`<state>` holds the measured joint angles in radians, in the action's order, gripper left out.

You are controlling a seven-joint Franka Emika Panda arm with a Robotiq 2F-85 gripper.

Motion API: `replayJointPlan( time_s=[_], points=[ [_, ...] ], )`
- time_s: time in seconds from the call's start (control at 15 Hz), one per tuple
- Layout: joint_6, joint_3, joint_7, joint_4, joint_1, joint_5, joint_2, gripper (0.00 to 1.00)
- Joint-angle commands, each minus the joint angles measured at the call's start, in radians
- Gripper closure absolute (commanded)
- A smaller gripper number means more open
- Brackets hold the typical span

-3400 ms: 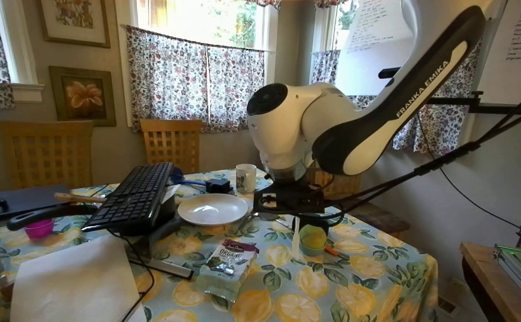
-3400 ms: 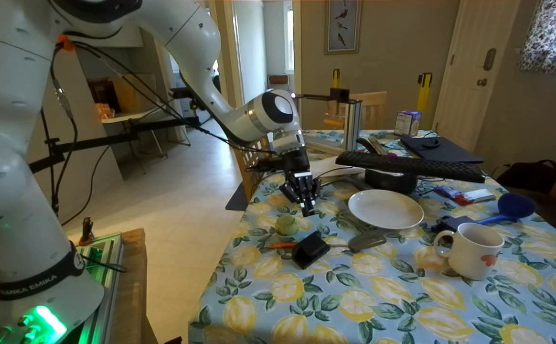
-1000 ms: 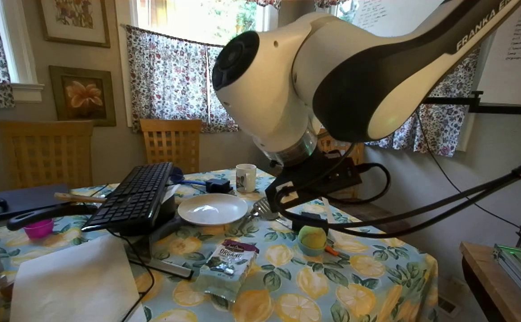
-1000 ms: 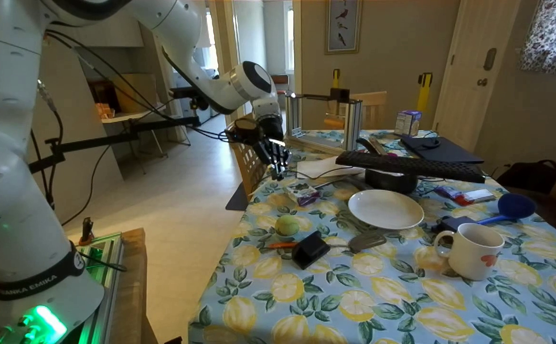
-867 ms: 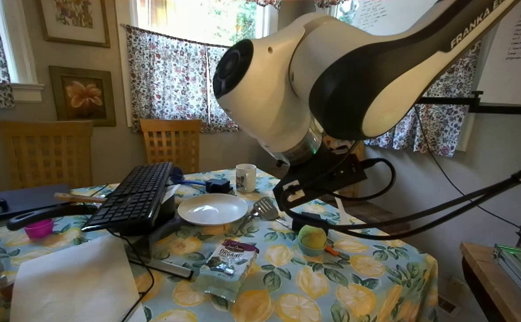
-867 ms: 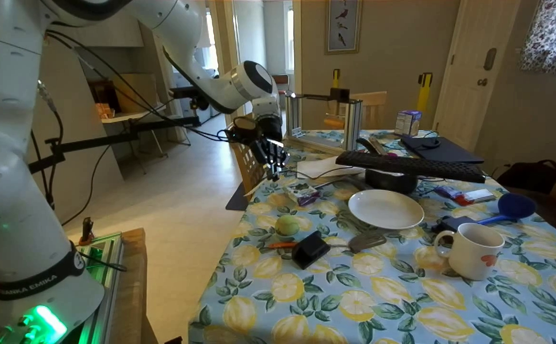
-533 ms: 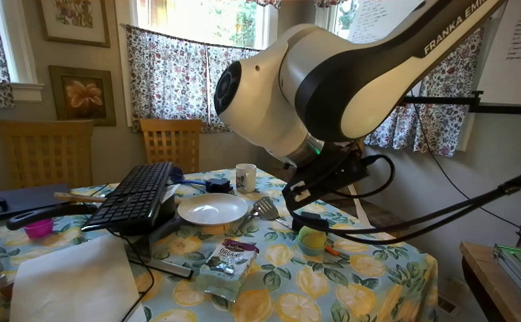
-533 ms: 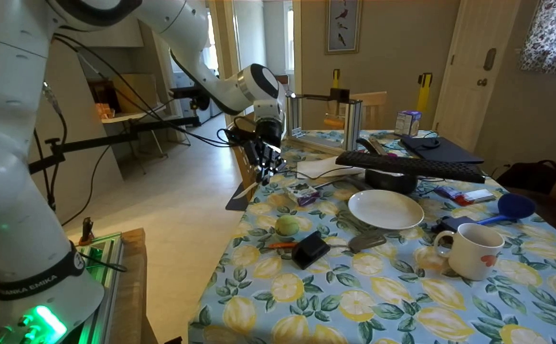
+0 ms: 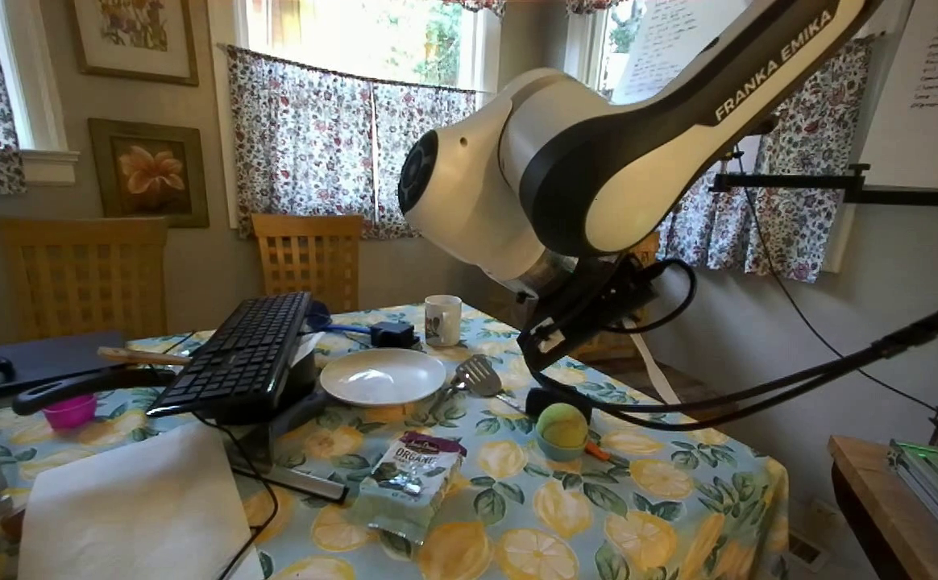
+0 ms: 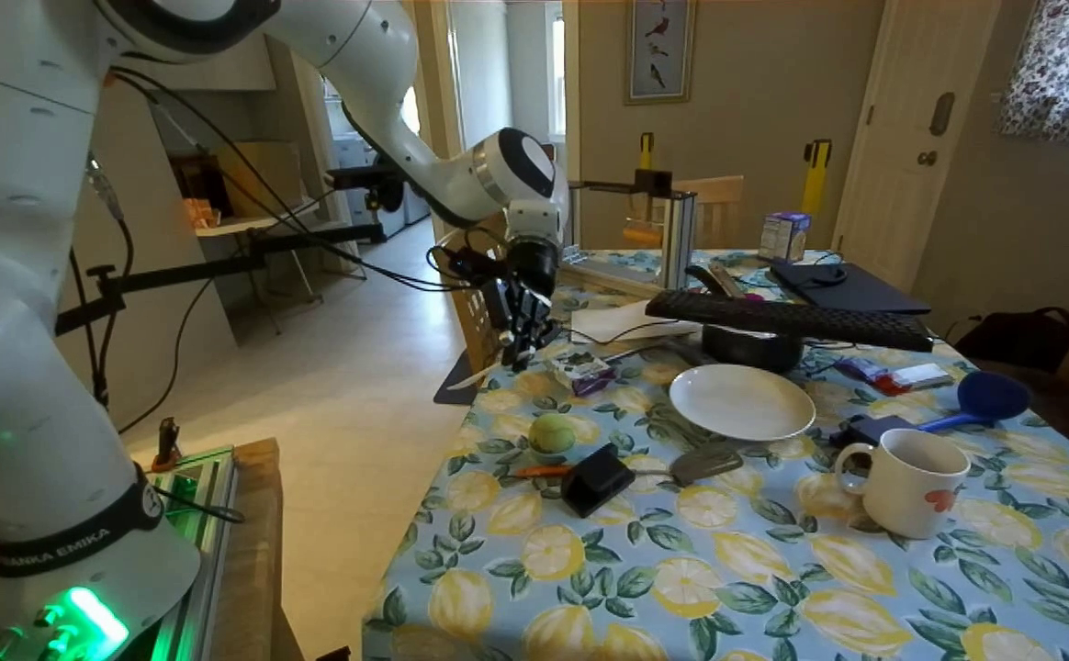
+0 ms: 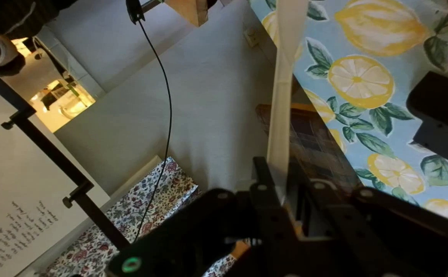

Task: Pick up the folk from the cup and put it on the table

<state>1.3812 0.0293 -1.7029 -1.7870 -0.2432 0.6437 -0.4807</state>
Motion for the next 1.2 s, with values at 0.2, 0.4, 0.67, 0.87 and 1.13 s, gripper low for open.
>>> replayJointPlan(
  time_s=[0.2, 0.4, 0.67, 0.87, 1.13],
  points=[
    [0.101, -0.014, 0.230, 0.088, 0.087, -0.014, -0.064, 0.96],
    [0.104, -0.029, 0.301, 0.156, 0.103, -0.041, -0.121, 0.96],
    [0.112, -0.059, 0.291, 0.143, 0.087, -0.045, -0.125, 0.96],
    [0.111, -0.067, 0.292, 0.151, 0.085, -0.046, -0.140, 0.85],
    [0.016, -0.095, 0.282, 0.266, 0.076, -0.044, -0.241, 0.96]
  ],
)
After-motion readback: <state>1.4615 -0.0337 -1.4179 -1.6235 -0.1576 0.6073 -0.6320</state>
